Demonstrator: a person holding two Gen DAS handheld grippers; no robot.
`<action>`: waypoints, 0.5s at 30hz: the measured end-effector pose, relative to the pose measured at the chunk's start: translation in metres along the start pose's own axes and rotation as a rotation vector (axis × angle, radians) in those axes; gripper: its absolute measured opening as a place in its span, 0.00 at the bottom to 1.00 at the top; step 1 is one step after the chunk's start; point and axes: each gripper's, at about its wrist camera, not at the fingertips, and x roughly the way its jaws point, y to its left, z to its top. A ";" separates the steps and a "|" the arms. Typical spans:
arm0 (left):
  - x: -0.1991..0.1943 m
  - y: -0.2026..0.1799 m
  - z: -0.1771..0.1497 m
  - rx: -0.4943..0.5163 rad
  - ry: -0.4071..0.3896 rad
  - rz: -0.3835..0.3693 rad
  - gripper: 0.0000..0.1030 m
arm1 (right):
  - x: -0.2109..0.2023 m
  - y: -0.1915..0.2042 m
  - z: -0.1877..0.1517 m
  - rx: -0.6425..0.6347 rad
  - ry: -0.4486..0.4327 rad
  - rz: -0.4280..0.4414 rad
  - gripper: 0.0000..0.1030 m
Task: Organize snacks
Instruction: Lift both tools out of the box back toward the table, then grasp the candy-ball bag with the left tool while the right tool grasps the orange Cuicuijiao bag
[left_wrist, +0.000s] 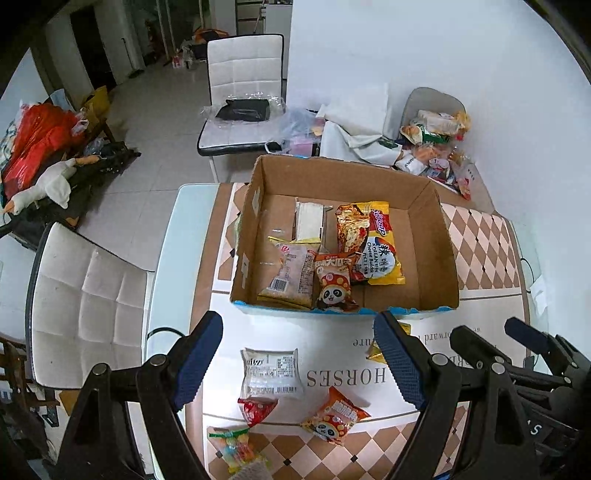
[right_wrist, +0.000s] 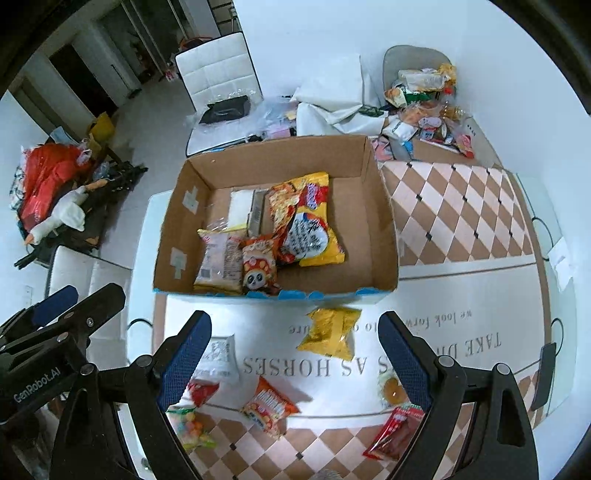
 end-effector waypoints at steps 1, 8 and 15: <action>-0.001 0.001 -0.003 -0.003 -0.003 0.017 0.90 | -0.002 -0.001 -0.003 0.006 0.005 0.007 0.93; 0.014 0.018 -0.039 -0.042 0.032 0.027 0.93 | 0.029 -0.003 -0.044 0.018 0.133 0.071 0.95; 0.060 0.063 -0.108 -0.154 0.175 0.144 0.93 | 0.117 -0.001 -0.117 0.166 0.447 0.149 0.95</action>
